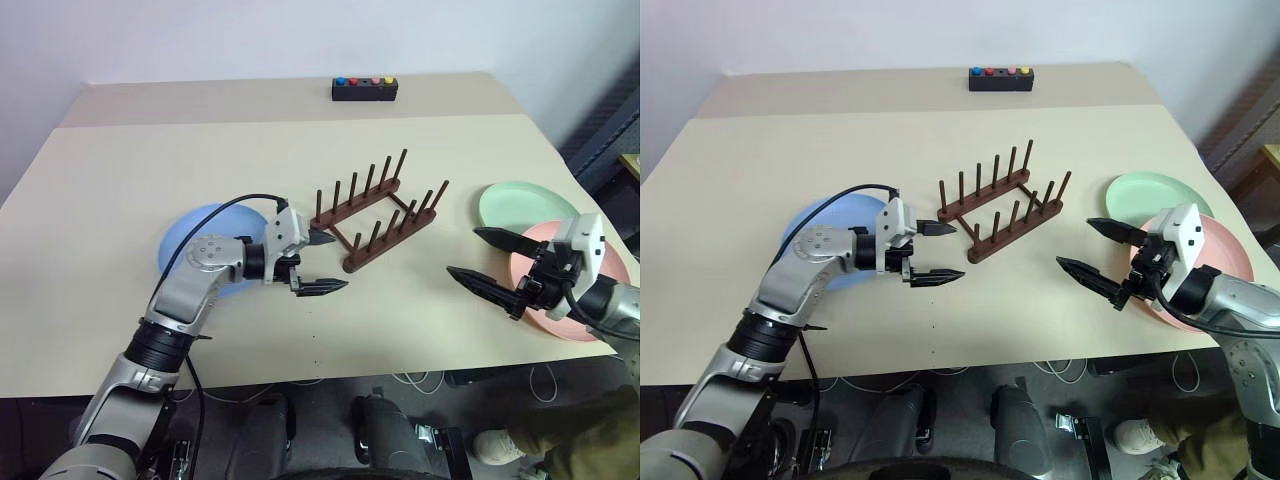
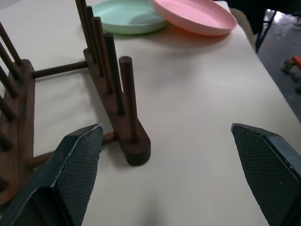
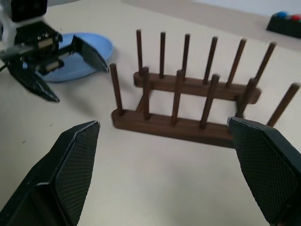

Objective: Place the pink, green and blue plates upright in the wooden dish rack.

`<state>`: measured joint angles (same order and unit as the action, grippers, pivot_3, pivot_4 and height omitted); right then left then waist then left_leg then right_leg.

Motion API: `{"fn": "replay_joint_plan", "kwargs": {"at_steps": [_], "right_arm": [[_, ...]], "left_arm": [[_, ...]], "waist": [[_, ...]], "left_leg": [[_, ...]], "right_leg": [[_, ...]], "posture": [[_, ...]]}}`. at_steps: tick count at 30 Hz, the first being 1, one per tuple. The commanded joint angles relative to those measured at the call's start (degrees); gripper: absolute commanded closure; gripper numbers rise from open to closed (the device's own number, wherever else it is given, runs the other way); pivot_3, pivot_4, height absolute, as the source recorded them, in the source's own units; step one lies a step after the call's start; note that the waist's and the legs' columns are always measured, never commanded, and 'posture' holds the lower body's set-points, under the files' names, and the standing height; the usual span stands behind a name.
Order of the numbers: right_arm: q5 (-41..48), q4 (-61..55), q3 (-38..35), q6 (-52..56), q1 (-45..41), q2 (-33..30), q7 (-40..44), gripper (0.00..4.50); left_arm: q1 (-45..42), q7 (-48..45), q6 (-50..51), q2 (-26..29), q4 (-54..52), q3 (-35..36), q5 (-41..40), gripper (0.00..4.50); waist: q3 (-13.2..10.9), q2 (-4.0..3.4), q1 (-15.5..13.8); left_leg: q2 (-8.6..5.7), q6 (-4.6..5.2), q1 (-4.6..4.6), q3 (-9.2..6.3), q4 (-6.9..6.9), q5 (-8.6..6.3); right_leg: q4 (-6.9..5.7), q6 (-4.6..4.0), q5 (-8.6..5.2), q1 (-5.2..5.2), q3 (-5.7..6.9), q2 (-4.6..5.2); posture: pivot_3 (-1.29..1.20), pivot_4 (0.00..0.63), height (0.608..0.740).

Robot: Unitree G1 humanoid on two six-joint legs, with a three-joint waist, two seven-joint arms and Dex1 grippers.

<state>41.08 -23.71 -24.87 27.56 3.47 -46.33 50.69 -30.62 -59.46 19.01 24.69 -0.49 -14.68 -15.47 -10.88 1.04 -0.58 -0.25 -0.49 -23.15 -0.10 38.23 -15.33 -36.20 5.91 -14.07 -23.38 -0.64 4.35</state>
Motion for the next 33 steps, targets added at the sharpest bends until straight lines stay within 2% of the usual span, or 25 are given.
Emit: {"fn": "replay_joint_plan", "kwargs": {"at_steps": [1,9,16,20,33], "right_arm": [[0.5,-3.3,-2.8,0.3,1.0,-0.3,-1.4,0.04],[1.1,-4.7,-4.3,0.0,1.5,0.6,-3.6,0.04],[0.2,-4.2,-3.2,-1.0,0.3,1.2,-4.4,0.04],[-0.7,-3.7,-2.6,-2.0,0.1,1.6,-4.5,0.04],[-1.4,-4.3,-3.0,-2.5,1.2,2.1,-4.5,0.04]], "left_arm": [[-2.1,5.3,-0.1,-2.3,0.8,-0.5,3.4,0.0],[-1.7,12.9,12.2,-7.1,-1.4,-2.1,4.6,0.0],[-2.7,15.5,17.9,-7.2,-2.0,-4.0,6.2,0.0],[-3.5,14.8,21.6,-6.0,-2.3,-7.6,7.9,0.0],[-4.1,17.4,23.0,-9.7,0.8,-8.2,8.9,0.0]], "waist": [[0.0,0.0,-0.1],[0.0,0.0,-0.1],[0.0,-0.01,-0.1],[0.0,-0.01,-0.1],[0.0,-0.02,-0.2]], "left_leg": [[0.0,0.0,0.0,-0.01,0.0,0.0],[-0.02,0.0,-0.02,-0.02,0.01,0.0],[-0.01,0.0,0.0,-0.02,0.01,0.0],[-0.02,0.0,-0.01,-0.02,0.01,0.0],[-0.02,0.0,-0.02,-0.03,0.01,0.0]], "right_leg": [[0.01,0.0,0.0,0.01,0.0,0.0],[0.02,0.02,0.0,0.01,0.01,0.0],[0.01,0.02,0.0,0.02,0.0,-0.02],[0.02,0.02,0.0,0.02,0.0,-0.02],[0.03,0.02,0.0,0.03,0.0,-0.02]], "posture": [[0.0,0.15,0.74],[0.0,0.15,0.74],[0.0,0.15,0.74],[0.0,0.15,0.74],[0.0,0.15,0.74]]}}
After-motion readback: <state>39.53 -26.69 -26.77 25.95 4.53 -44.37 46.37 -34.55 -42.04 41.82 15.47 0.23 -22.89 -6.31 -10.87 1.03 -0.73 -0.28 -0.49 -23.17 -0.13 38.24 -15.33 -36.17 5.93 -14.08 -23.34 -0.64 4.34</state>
